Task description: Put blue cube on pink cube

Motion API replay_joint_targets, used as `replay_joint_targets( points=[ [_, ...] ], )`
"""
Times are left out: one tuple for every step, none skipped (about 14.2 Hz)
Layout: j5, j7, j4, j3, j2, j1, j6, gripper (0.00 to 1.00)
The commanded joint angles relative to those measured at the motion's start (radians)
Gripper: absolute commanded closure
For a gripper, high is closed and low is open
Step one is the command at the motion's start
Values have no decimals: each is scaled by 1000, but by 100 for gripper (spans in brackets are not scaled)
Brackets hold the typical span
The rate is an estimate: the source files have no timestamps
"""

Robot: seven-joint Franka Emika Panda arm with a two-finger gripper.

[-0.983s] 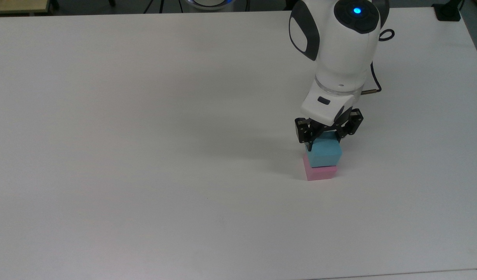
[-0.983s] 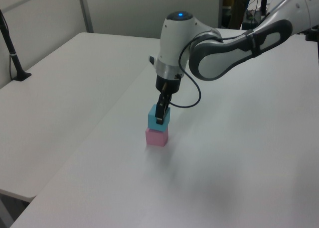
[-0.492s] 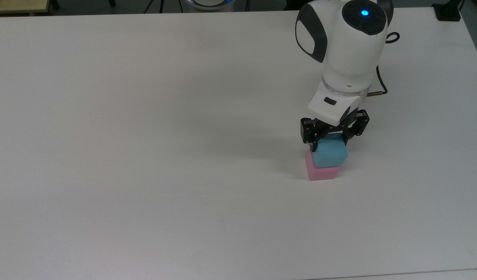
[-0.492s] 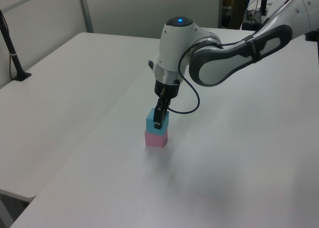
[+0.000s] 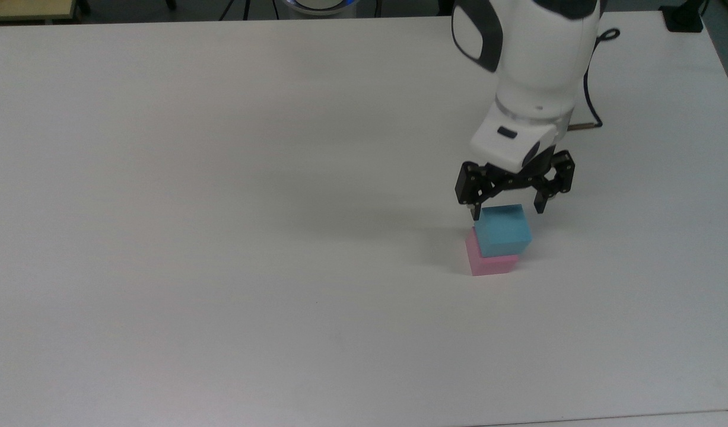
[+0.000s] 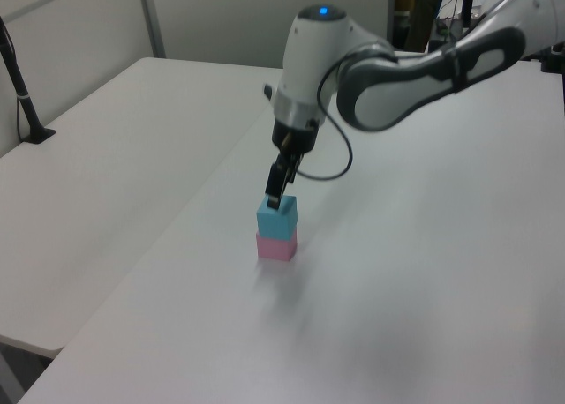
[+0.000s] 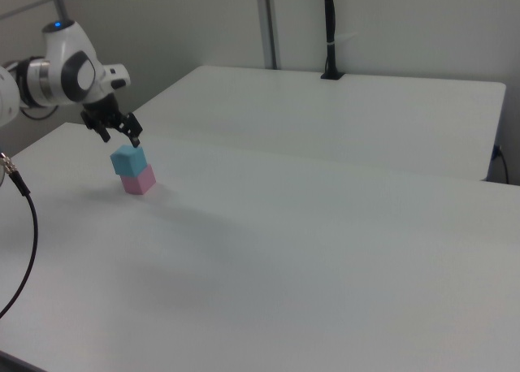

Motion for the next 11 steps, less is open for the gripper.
replay_joint_targets(
  points=[
    [-16,27,-24,-16,-133,-11,-122,0],
    [-17,27,-24,-24,-172,-22,-158,0],
    [-17,25,-26,-42,-210,-36,-200,0],
    [-26,22,-32,-44,-248,-56,-252,0],
    [-54,22,-49,-44,-285,-88,-287,0],
    [-63,20,-52,-41,-311,-131,-303,0],
    [-65,19,-50,-39,-331,-166,-323,0],
    [-69,-16,-55,-39,-367,-201,-341,0],
    [-65,-83,-72,-38,-417,-241,-382,0],
    [-54,-123,-72,-30,-457,-289,-422,0],
    [-54,-133,-73,-24,-492,-329,-453,0]
  ],
)
